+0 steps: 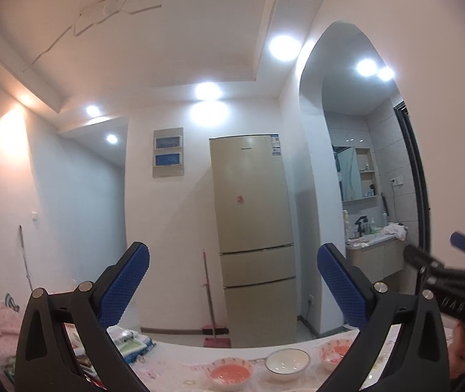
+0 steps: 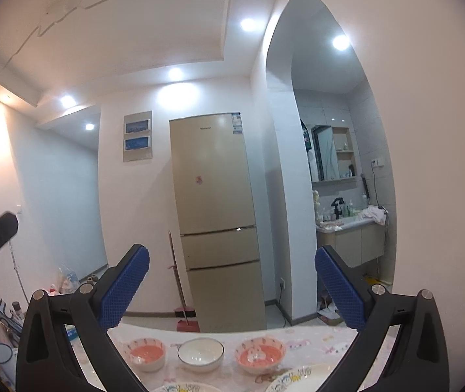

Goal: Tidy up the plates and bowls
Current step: 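Move both grippers toward the pink strawberry bowl beside the 'Life' plate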

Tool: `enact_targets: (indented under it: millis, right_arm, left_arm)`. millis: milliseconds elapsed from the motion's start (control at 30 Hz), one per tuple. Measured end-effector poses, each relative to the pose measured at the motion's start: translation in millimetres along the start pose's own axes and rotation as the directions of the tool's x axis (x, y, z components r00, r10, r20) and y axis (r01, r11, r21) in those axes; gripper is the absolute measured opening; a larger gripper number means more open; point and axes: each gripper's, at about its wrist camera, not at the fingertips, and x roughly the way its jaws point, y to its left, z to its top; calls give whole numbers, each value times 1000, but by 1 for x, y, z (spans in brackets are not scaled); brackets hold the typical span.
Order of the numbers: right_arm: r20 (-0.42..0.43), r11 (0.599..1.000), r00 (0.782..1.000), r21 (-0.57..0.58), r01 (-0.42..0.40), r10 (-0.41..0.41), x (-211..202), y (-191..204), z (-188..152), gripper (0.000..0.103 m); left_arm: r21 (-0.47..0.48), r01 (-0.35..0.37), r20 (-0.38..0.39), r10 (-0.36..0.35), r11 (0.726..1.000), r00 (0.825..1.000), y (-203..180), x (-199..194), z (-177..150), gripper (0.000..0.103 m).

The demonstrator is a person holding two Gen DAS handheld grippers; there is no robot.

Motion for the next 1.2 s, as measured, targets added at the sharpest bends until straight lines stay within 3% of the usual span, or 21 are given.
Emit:
enact_targets:
  millis: [167,267,367,500,633,800,933,1033,1133,1200]
  right_arm:
    - [-10,999,1000,-40,-23,23,18,12,31,103]
    - [-51,998,997,34,-52,53,41,15,38,103]
    - [-92,981,985,145,-129,143,68,14,35,103]
    - [-116,980,982,151,-131,149,108,28,18,103]
    - [-175,972,967,175,-154,184,153,45,-6,103]
    - [-287,967,930,171,-188,232,211,73,-62,98]
    - [-383,952,876,197,-233,294,249,94,-101,94]
    - [-476,945,818,212,-249,322,279,104,-138,85]
    - [-569,935,744,263,-238,350,304,108,-181,72]
    - [-610,930,705,291,-225,361,319,109,-202,69]
  left_arm:
    - [-6,-24,-35,24,1000,999,15,25,11,103]
    - [-54,-11,-81,7,998,997,27,49,20,103]
    - [-81,-4,-114,-6,997,993,36,76,21,102]
    - [-90,-8,-182,-9,996,983,43,111,-3,103]
    - [-101,-34,-281,5,994,960,53,146,-59,103]
    - [-106,-121,-469,58,987,881,71,203,-124,102]
    - [-126,-107,-565,17,986,825,77,223,-158,102]
    - [-143,-120,-630,3,982,777,83,241,-180,102]
    - [-155,-148,-683,3,977,731,87,255,-204,102]
    - [-163,-153,-716,-10,975,698,88,265,-218,100]
